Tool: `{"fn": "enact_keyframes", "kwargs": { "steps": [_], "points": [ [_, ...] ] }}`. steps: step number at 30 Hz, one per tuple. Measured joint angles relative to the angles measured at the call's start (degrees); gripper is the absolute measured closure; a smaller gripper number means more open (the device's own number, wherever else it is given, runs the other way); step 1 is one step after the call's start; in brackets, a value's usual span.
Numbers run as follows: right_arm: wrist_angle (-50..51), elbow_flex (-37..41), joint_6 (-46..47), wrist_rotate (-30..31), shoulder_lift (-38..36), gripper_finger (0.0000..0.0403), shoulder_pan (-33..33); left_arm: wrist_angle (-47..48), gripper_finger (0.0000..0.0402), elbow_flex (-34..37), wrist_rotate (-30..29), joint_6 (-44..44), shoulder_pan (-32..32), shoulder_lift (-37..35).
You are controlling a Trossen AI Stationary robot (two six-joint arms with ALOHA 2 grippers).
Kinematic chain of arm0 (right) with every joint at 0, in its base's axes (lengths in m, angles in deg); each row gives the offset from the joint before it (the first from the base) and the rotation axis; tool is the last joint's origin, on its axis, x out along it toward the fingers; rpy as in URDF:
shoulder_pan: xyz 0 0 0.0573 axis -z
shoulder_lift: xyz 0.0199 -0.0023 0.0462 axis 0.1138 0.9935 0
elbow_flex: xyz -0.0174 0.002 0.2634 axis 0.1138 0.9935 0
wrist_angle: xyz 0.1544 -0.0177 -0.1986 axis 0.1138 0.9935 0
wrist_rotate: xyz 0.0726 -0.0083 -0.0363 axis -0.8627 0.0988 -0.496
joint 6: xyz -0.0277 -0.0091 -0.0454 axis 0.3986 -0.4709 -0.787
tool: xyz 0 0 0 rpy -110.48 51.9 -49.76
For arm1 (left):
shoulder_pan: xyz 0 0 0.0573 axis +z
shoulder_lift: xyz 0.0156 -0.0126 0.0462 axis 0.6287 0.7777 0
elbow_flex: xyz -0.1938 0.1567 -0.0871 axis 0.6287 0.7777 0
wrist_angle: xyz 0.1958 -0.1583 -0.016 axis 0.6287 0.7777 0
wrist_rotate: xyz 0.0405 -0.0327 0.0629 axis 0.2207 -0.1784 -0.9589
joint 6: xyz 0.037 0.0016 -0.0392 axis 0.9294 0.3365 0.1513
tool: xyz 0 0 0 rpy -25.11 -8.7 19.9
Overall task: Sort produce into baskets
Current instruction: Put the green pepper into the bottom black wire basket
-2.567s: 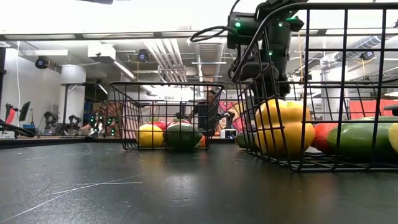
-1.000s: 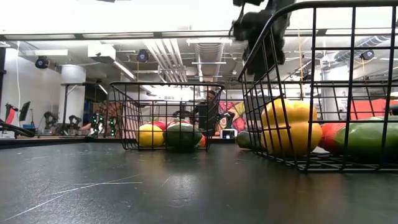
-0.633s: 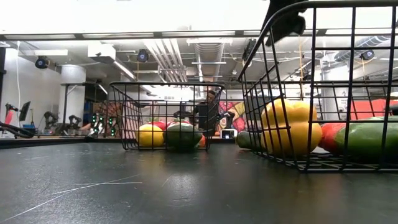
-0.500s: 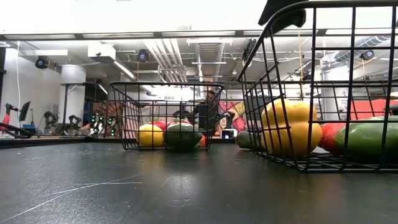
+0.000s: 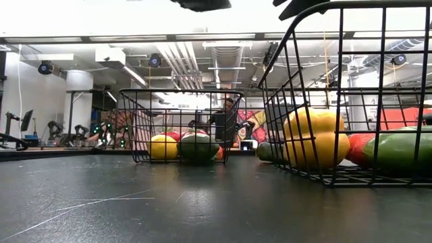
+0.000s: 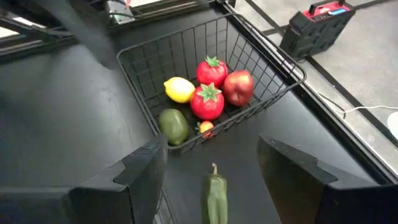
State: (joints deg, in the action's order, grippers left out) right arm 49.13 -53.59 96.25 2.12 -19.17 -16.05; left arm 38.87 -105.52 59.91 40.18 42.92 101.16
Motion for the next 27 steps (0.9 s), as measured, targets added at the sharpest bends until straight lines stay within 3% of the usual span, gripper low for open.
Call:
{"fn": "enact_keyframes", "kwargs": {
  "steps": [6,12,20,27],
  "points": [
    [-2.4,0.0,-2.08,0.11,-0.87,0.0165,-0.11,12.79,0.0039,-12.04,0.07,5.48,2.16,12.04],
    [-5.72,0.0,-5.8,0.52,-2.26,0.0165,-0.13,18.28,0.0039,-20.25,0.45,7.86,3.99,21.77],
    [-5.45,0.0,-7.81,0.5,-3.12,0.0165,-0.11,19.1,0.0039,-22.78,0.72,5.6,4.79,25.88],
    [-5.42,0.69,-7.98,0.48,-3.12,0.0165,-0.11,16.9,0.0039,-22.73,-5.7,-1.74,4.54,25.88]
  ]
}}
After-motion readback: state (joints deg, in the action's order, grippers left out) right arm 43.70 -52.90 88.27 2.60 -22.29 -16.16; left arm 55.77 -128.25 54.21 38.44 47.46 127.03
